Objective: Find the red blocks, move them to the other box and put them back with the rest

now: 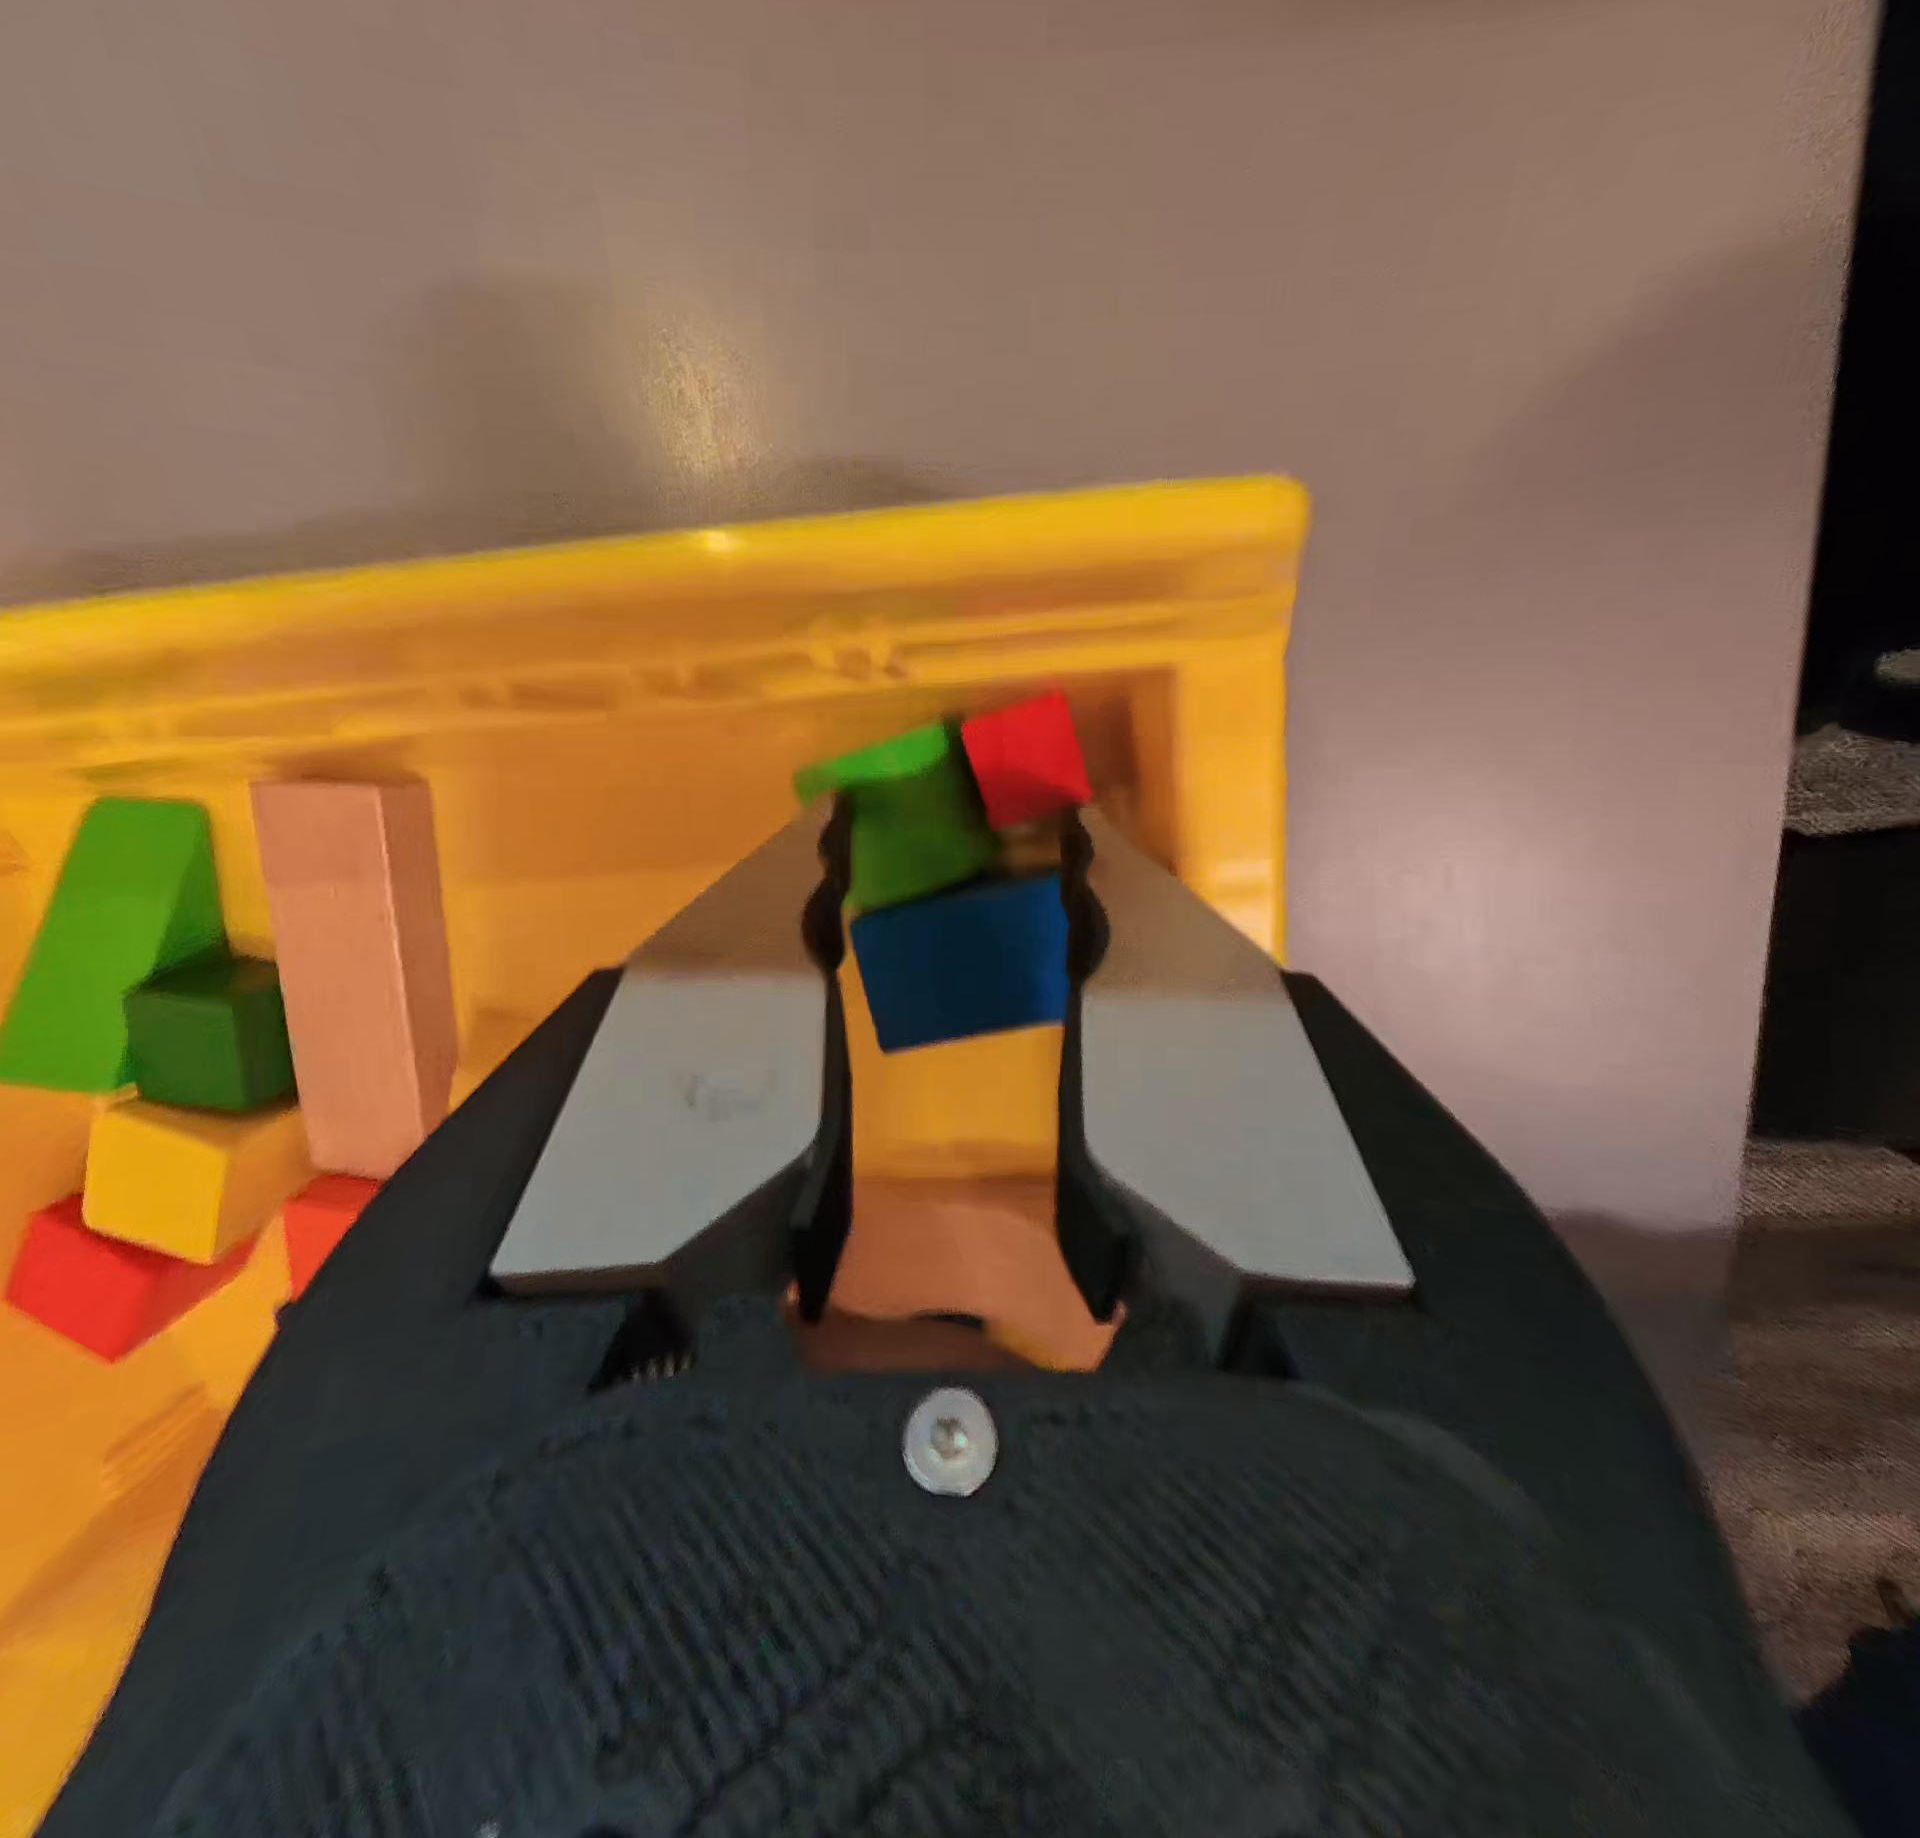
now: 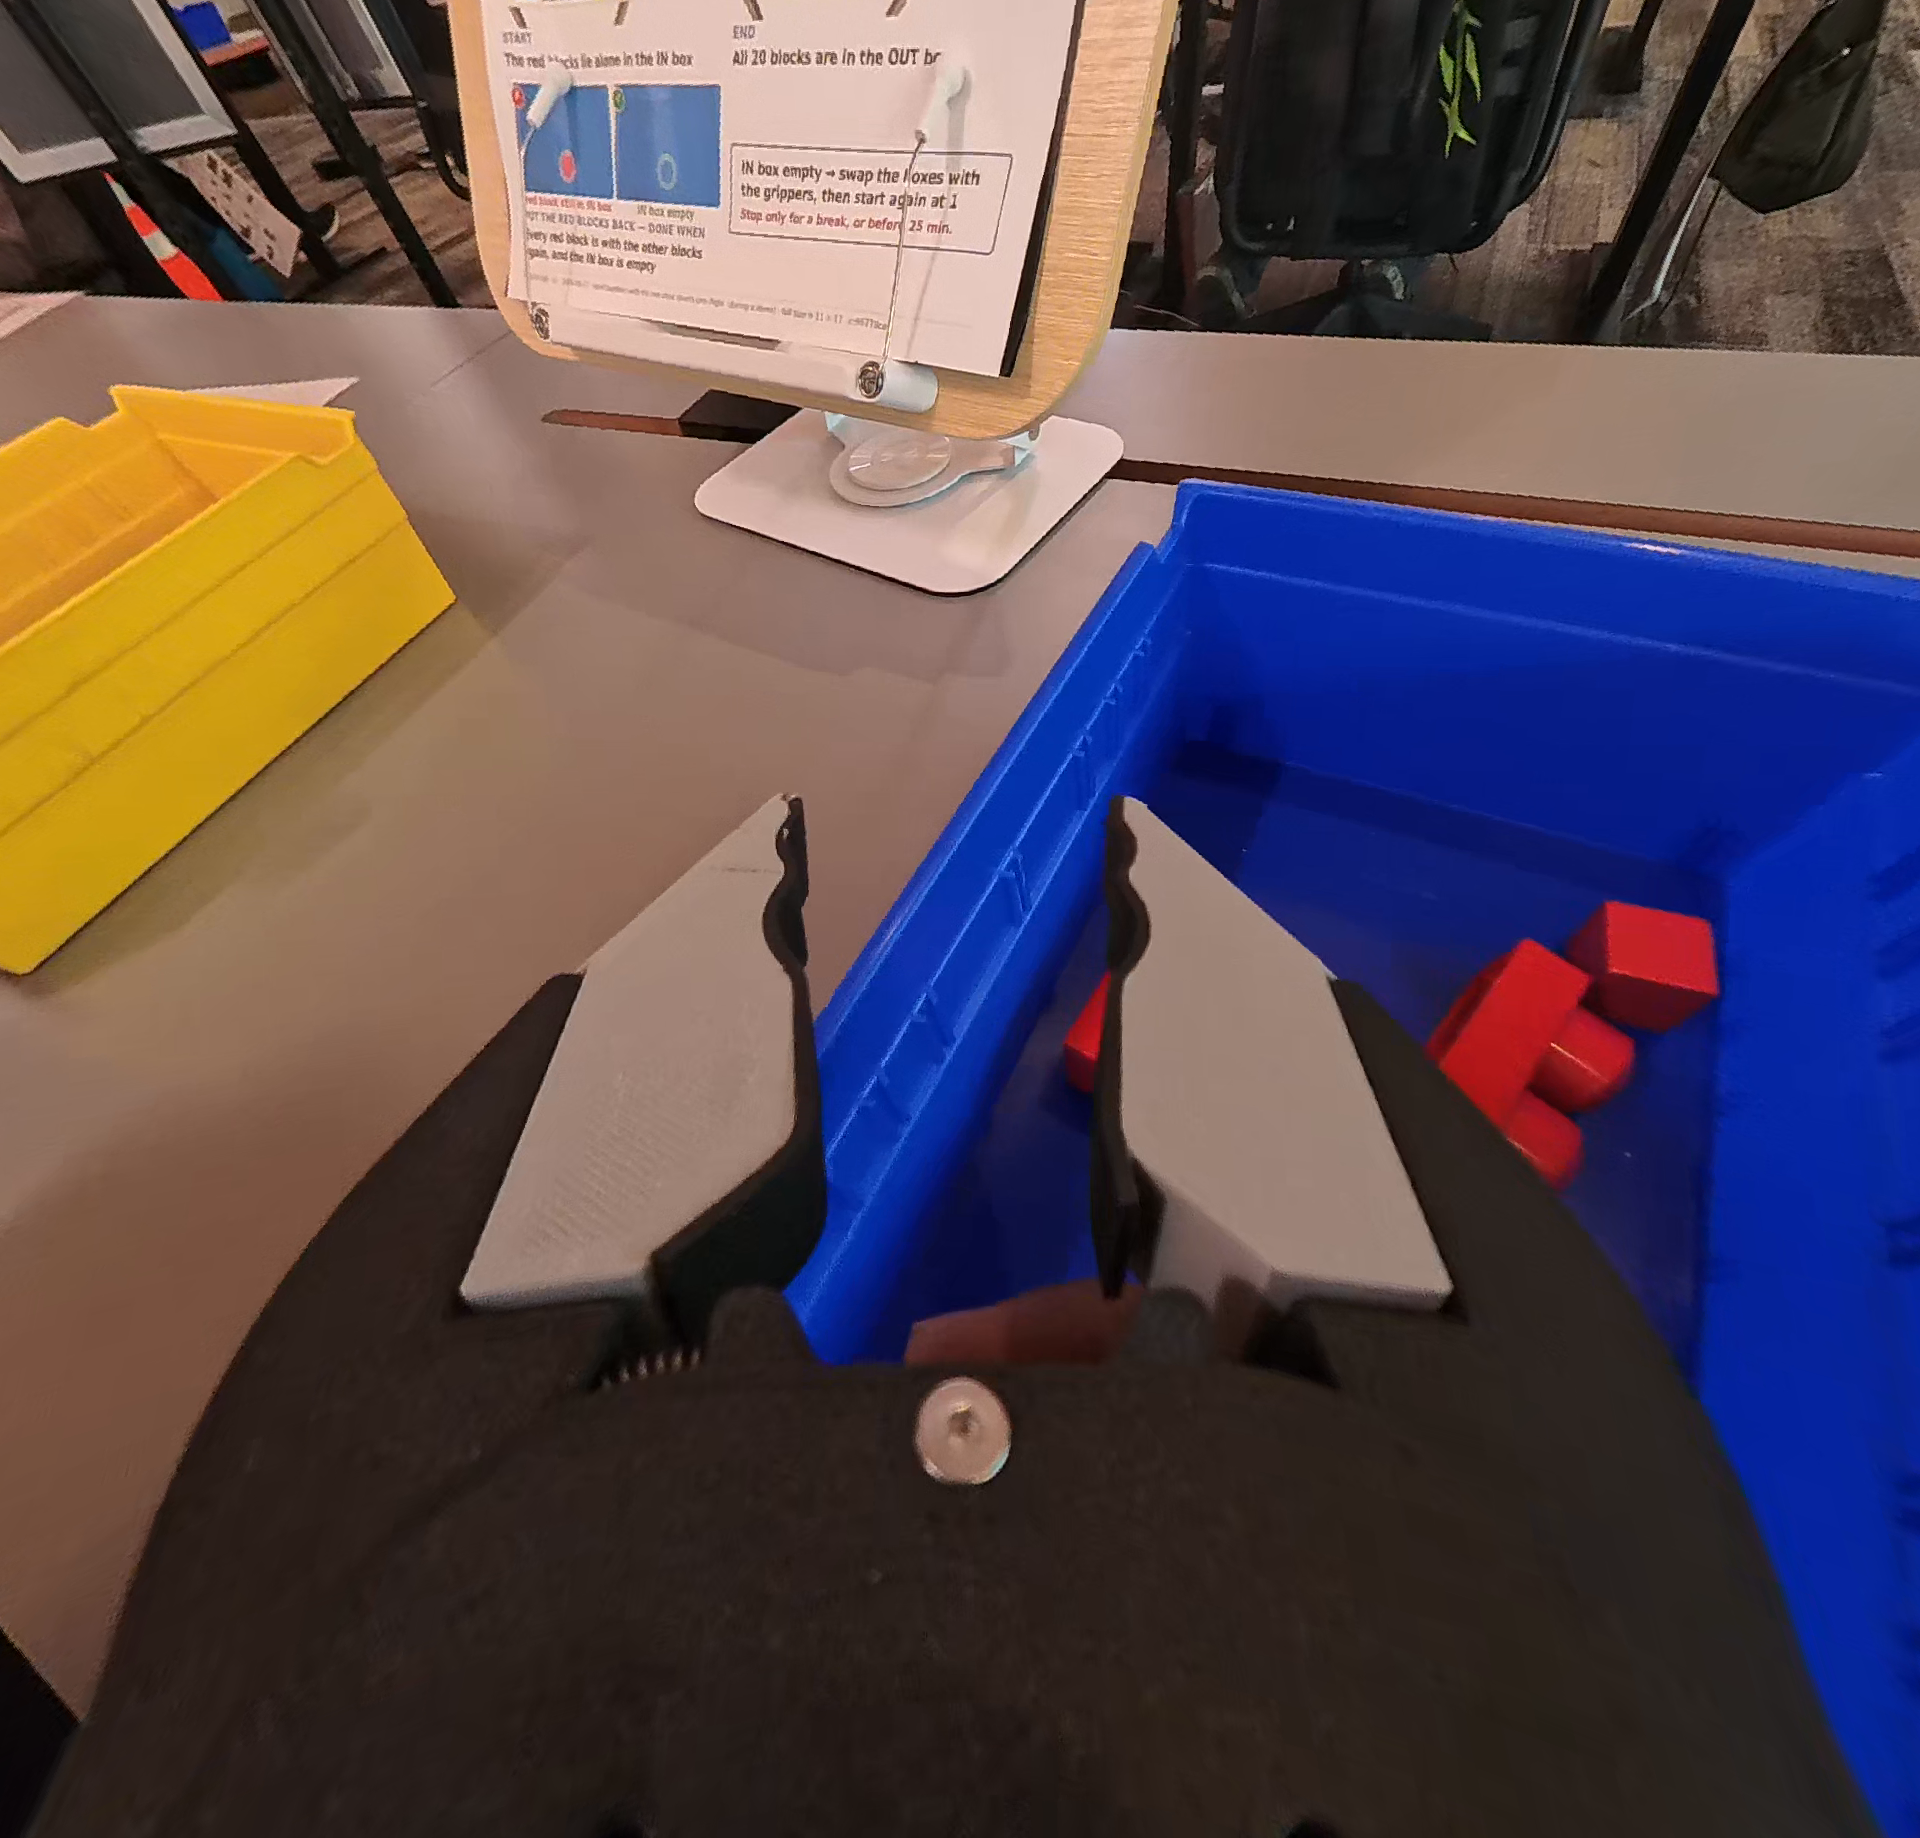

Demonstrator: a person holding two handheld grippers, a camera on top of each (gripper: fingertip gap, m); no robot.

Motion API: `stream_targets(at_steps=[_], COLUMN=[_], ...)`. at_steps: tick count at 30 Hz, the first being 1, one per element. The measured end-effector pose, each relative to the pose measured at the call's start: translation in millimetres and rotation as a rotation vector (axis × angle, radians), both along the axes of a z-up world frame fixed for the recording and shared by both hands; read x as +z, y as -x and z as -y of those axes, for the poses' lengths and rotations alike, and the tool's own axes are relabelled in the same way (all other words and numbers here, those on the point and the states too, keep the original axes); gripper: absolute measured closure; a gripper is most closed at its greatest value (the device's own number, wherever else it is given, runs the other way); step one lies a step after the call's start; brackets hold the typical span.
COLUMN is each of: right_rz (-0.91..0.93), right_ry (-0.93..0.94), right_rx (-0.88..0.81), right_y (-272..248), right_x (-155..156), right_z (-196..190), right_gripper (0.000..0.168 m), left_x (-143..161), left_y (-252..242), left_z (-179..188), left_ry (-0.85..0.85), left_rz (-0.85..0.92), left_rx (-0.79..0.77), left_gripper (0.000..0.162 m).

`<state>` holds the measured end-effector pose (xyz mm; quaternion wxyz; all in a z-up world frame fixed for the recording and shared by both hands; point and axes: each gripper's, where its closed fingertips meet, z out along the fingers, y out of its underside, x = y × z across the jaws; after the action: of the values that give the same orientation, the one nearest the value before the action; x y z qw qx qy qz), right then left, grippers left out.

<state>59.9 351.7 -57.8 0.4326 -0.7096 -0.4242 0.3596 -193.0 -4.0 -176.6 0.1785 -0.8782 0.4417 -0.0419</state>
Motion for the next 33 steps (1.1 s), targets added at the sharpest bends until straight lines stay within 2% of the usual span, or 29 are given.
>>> stream_targets(at_steps=[1,5,7,8,11,14,18,24,26,30,33], right_rz=[-0.004,-0.038,-0.058,-0.065,-0.078,-0.084,-0.095,-0.079,-0.074,-0.079,-0.078], right_ry=[0.003,0.012,0.016,0.017,0.022,0.018,0.015,0.009,0.002,0.003,0.003], right_rx=[-0.002,-0.014,-0.018,-0.019,-0.011,-0.005,0.008,0.03,0.031,0.031,0.03], right_y=[-2.3,-14.8,-20.1,-22.2,-25.5,-26.2,-24.2,-20.2,-20.7,-23.0,-24.8], right_x=[0.7,7.4,11.3,12.8,15.6,18.4,22.6,21.4,21.6,22.8,22.9], right_z=[-0.3,-3.3,-4.4,-4.8,-4.2,-3.1,0.3,7.2,8.3,8.7,8.0], right_gripper=[0.113,0.113,0.113,0.113,0.113,0.113,0.113,0.113,0.113,0.113,0.113], left_x=[-2.6,-1.0,2.8,4.0,3.8,12.1,8.5,-15.0,-16.0,-14.0,-12.4], left_y=[0.3,-1.8,23.7,28.3,14.9,2.4,-15.6,-11.1,-5.7,-5.0,-8.5], left_z=[-3.2,-19.1,-44.5,-49.2,-38.5,-31.2,-15.6,-14.4,-15.1,-16.3,-18.8], left_ry=[0.008,-0.051,-0.195,-0.222,-0.21,-0.236,-0.127,0.082,0.108,0.044,0.003], left_rz=[-0.014,-0.064,-0.207,-0.215,-0.13,-0.076,0.023,0.038,-0.003,-0.049,-0.02], left_rx=[-0.009,-0.033,0.081,0.117,0.064,0.016,-0.008,0.165,0.193,0.14,0.119], left_gripper=[0.119,0.14,0.151,0.154,0.133,0.132,0.132,0.136,0.132,0.139,0.13])
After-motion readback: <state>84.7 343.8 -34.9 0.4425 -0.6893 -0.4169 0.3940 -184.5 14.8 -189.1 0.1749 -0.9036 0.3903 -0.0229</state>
